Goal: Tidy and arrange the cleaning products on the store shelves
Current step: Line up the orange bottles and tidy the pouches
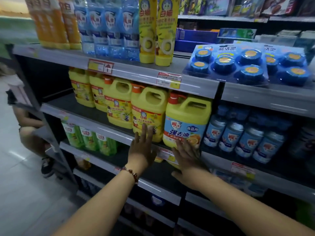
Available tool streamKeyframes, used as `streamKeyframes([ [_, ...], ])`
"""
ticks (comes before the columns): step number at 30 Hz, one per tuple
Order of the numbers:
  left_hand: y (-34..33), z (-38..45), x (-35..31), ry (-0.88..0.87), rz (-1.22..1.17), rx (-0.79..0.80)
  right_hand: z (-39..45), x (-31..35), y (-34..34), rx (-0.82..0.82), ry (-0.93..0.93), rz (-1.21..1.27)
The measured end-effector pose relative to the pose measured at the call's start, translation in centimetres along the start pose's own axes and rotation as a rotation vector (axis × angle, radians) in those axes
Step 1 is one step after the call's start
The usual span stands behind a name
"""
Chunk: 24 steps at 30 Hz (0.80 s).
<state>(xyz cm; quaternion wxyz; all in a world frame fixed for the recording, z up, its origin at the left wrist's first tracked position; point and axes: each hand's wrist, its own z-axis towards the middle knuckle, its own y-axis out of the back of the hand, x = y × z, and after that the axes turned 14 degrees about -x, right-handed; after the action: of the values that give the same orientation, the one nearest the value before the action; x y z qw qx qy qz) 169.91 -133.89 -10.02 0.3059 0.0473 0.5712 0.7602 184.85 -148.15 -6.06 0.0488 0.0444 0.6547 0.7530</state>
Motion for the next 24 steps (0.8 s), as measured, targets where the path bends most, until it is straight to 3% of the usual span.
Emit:
streamKeyframes([
  [7,-0.5,-0.1,0.3,-0.019,-0.125,-0.067,0.1,-0.6,-1.3,-0.044,-0.005,-0.076],
  [9,-0.1,-0.4,1.4,-0.046,-0.211,-0.194,0.1,-0.1,-1.2,-0.035,-0.030,-0.064],
  [12,0.4,0.3,2.8,0.195,-0.491,-0.355,0.3,1.6,-1.0,-0.048,-0.073,0.011],
  [14,0.3,2.1,3.9,0.395,-0.603,-0.310,0.7,3.0,-0.6,-0.061,-0.097,0.078],
  [16,0.1,3.9,5.3,0.486,-0.594,-0.251,1.6,4.5,-0.2,-0.089,-0.033,0.046],
  [20,-0.8,5.6,7.9,0.511,-0.557,-0.209,4.6,6.6,0.1,-0.131,0.113,0.027],
  [24,-1.9,6.3,8.4,0.497,-0.517,-0.233,7.9,6.5,-0.1,-0.116,0.096,-0.137],
])
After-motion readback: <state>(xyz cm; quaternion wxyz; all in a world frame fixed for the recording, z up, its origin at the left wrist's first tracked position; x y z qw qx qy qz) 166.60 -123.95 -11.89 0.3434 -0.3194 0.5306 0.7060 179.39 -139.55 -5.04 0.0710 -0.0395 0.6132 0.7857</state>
